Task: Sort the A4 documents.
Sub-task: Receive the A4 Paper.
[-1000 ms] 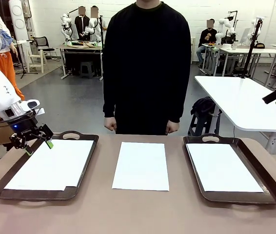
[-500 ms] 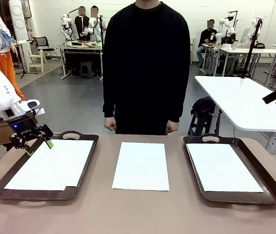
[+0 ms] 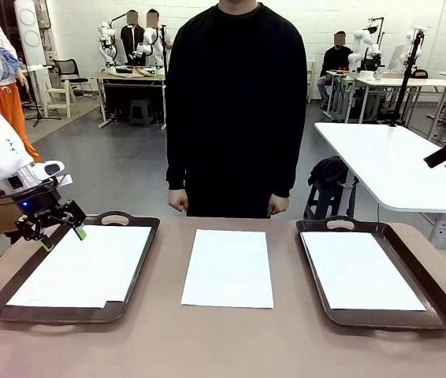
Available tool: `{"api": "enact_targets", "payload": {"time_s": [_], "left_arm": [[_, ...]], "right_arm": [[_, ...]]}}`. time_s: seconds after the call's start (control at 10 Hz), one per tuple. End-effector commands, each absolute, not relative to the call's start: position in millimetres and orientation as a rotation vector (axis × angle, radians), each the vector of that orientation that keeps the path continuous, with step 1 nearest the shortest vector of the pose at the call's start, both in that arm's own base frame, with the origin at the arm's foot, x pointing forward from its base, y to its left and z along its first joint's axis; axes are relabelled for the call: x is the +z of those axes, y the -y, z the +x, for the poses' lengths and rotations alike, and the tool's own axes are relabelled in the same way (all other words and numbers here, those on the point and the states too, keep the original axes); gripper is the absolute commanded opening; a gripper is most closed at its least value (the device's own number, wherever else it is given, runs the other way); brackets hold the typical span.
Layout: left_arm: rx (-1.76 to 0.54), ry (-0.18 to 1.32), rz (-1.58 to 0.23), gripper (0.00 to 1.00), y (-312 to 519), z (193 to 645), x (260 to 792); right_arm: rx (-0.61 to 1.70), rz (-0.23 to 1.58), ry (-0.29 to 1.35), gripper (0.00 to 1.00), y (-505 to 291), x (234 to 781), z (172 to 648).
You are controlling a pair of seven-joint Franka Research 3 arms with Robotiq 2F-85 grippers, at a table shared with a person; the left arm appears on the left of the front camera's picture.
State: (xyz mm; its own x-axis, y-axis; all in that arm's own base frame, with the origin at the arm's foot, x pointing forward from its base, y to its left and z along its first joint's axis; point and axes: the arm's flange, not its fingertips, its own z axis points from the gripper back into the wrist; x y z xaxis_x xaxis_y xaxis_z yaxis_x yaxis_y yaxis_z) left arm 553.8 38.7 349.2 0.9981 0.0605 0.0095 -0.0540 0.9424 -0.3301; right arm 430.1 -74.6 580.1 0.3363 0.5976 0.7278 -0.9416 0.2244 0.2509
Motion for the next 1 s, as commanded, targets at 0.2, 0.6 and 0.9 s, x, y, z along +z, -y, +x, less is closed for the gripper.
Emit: {"api": "enact_targets", "payload": {"time_s": [0.2, 0.6, 0.9], "left_arm": [[-0.016, 0.056, -0.425, 1.0, -34, 527, 383], [-0.146, 0.396, -0.669, 1.0, -54, 484, 479], [-0.312, 0.593, -0.821, 1.0, -61, 448, 524]], "right_arm": [[1.14, 0.756, 0.55, 1.0, 74, 580, 430], [1.14, 0.756, 0.55, 1.0, 74, 580, 430], [1.14, 0.756, 0.55, 1.0, 74, 580, 430]]}}
